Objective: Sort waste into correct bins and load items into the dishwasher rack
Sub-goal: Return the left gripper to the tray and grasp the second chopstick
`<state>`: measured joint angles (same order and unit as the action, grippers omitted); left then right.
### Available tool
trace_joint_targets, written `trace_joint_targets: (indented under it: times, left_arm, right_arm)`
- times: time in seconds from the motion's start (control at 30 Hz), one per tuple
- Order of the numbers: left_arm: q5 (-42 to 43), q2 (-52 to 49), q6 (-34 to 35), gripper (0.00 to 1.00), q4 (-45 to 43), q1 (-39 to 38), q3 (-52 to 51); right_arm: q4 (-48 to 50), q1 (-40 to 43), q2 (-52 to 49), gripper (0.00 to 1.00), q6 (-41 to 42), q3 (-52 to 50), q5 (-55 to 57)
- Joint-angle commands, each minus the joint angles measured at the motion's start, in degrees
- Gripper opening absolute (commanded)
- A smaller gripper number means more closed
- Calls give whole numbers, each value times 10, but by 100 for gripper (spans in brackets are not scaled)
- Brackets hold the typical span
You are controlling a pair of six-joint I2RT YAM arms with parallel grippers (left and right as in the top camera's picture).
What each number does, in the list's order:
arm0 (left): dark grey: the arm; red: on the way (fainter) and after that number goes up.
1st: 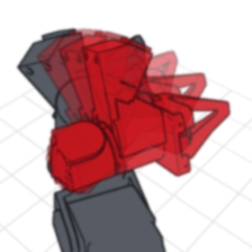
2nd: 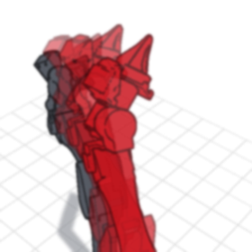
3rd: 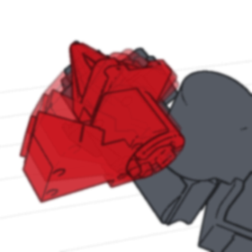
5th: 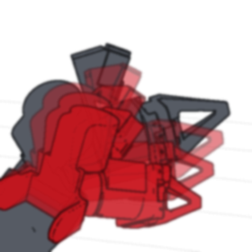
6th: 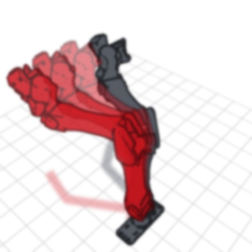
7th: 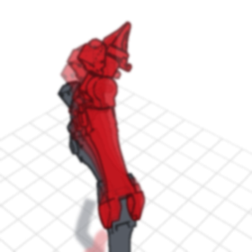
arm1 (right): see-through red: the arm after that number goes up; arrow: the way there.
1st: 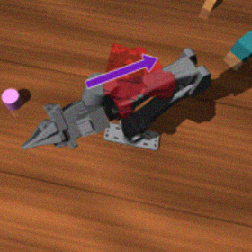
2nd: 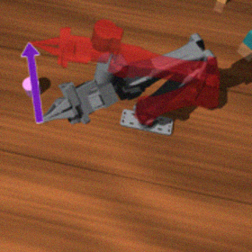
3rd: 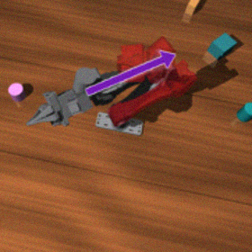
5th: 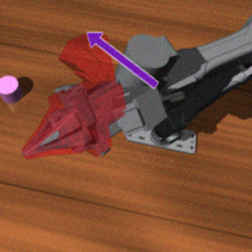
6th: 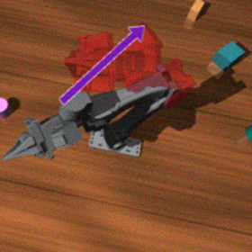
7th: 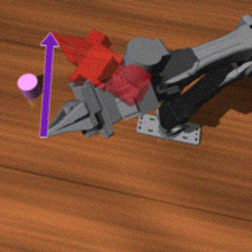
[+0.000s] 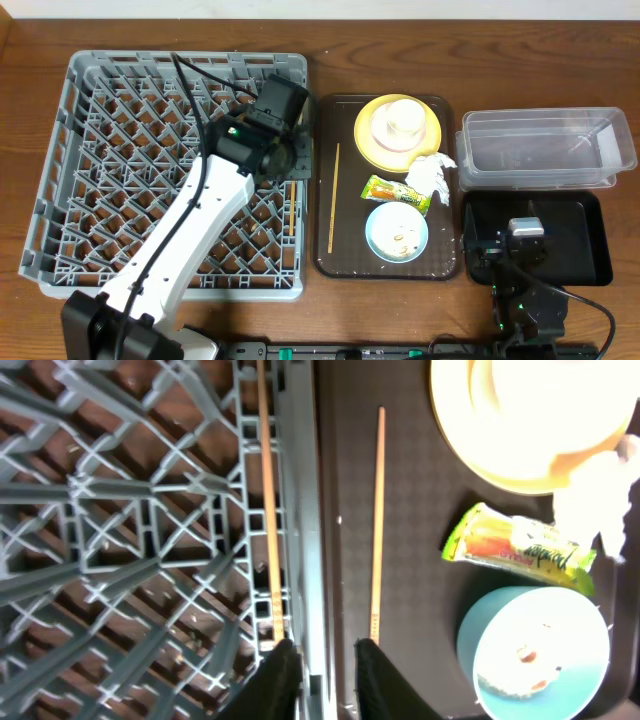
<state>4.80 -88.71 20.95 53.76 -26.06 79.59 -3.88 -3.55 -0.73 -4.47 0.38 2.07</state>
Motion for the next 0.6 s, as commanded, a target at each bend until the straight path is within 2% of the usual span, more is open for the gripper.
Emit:
trace_joint_targets:
  times: [0.0, 0.03, 0.2, 0.43, 0.57]
  left_arm:
    - [21, -11, -1, 19, 0, -16, -18]
    - [21, -12, -1, 13, -4, -22, -24]
    - [21, -13, -1, 6, -56, -60, -61]
    - [12, -16, 11, 6, -146, -97, -117]
    - [-26, -16, 34, 6, -175, -110, -137]
  right_arm:
    - [-2, 5, 0, 99, -3, -1, 0]
    - [-2, 5, 0, 99, -3, -1, 0]
    - [-2, 5, 0, 99, -3, -1, 0]
    - [-2, 5, 0, 99, -3, -1, 0]
    - [-2, 5, 0, 99, -3, -1, 0]
